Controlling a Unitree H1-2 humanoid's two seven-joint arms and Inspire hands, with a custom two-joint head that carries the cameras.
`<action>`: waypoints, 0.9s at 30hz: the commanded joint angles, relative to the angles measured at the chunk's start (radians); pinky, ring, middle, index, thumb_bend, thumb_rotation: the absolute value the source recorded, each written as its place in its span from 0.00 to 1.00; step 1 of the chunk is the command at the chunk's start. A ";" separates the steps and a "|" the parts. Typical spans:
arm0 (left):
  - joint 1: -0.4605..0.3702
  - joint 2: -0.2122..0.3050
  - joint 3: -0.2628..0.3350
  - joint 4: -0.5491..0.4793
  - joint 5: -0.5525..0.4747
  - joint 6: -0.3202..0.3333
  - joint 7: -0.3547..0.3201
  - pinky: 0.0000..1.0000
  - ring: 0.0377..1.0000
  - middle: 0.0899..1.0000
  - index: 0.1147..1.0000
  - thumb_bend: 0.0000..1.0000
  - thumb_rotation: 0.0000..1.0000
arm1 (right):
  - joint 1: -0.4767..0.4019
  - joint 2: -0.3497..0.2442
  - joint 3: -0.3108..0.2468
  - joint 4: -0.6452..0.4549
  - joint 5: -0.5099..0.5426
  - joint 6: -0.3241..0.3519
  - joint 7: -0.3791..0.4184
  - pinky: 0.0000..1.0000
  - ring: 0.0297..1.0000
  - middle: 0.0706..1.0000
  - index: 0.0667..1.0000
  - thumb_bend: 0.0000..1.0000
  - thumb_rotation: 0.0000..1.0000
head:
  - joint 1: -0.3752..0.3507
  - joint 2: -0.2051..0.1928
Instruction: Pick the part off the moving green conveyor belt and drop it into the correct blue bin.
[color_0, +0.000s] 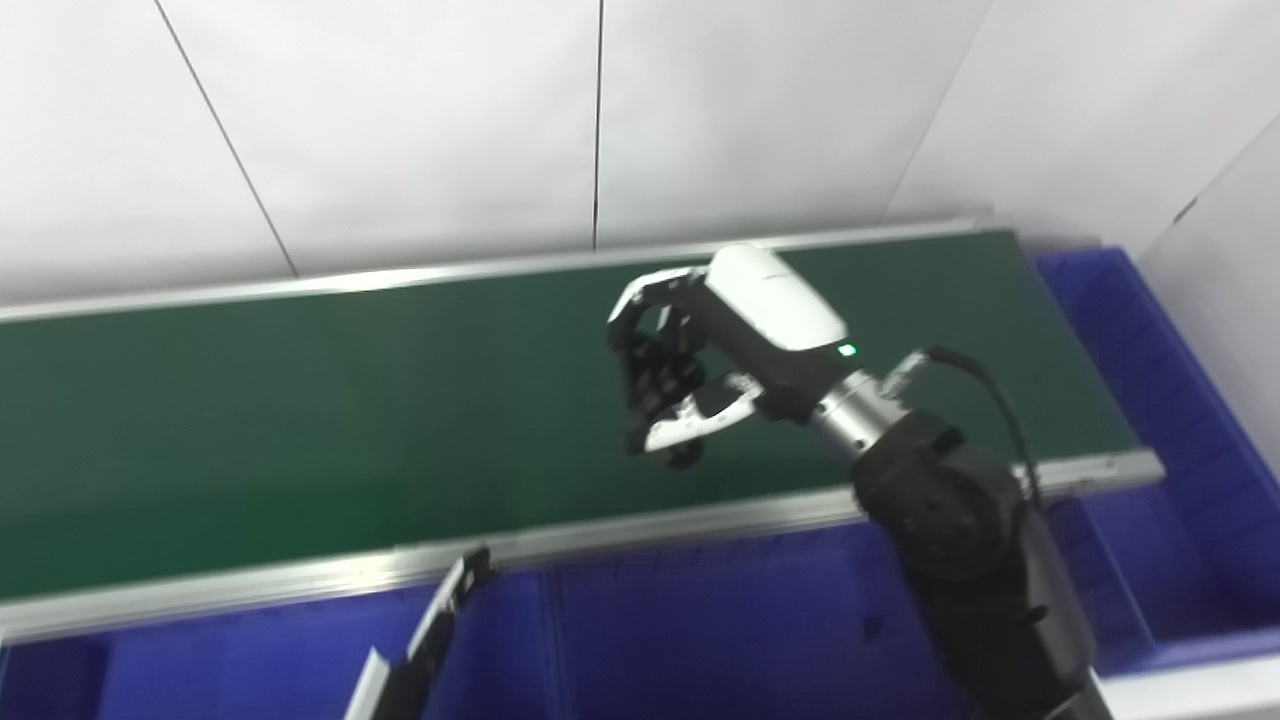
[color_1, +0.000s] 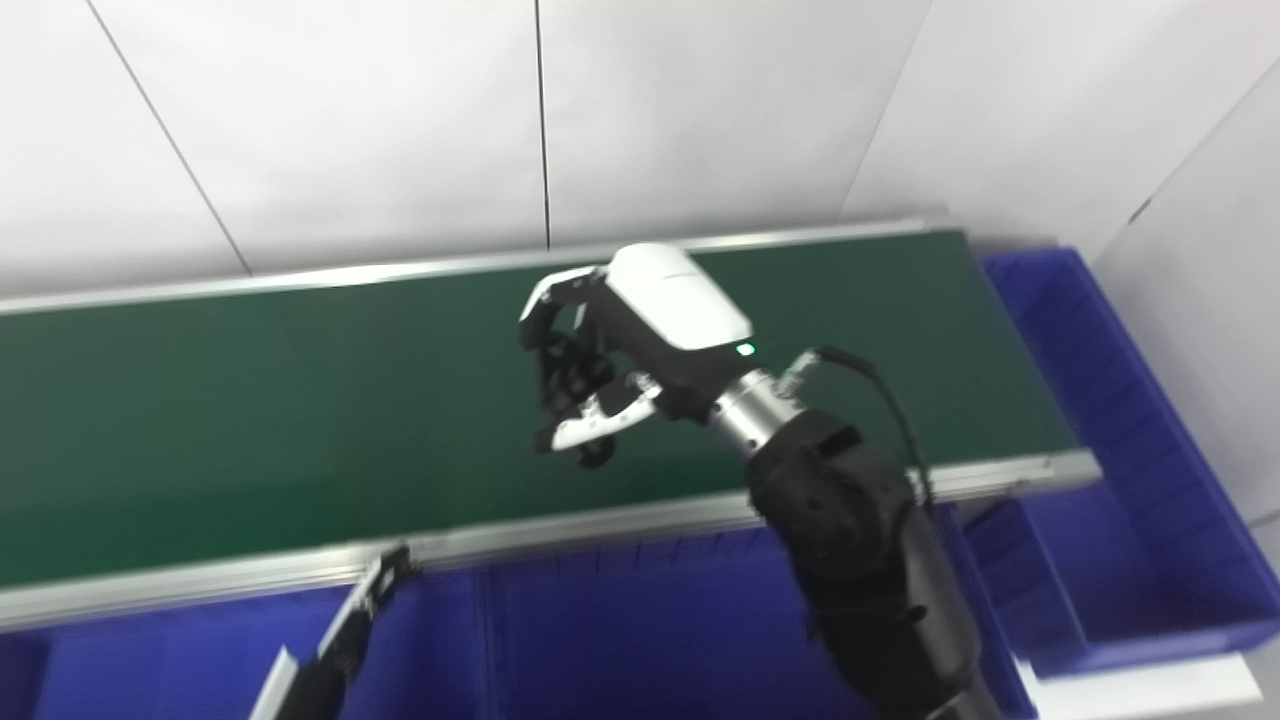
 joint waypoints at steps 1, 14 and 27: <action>0.017 0.006 0.009 -0.049 -0.028 -0.003 -0.027 0.93 0.94 0.90 0.93 0.99 1.00 | 0.015 -0.023 -0.026 -0.064 0.003 0.022 0.004 0.34 0.41 0.45 0.49 0.50 0.00 | -0.001 0.002; 0.055 -0.018 0.043 -0.164 -0.042 0.074 -0.096 0.89 0.92 0.89 0.91 0.98 1.00 | 0.247 -0.109 -0.096 -0.214 0.037 0.051 0.046 0.33 0.37 0.43 0.52 0.49 0.00 | -0.019 0.075; 0.067 -0.028 0.067 -0.209 -0.048 0.112 -0.130 0.88 0.91 0.89 0.91 0.99 1.00 | 0.448 -0.121 -0.030 -0.099 -0.048 -0.076 -0.065 0.32 0.38 0.42 0.52 0.49 0.00 | -0.037 0.095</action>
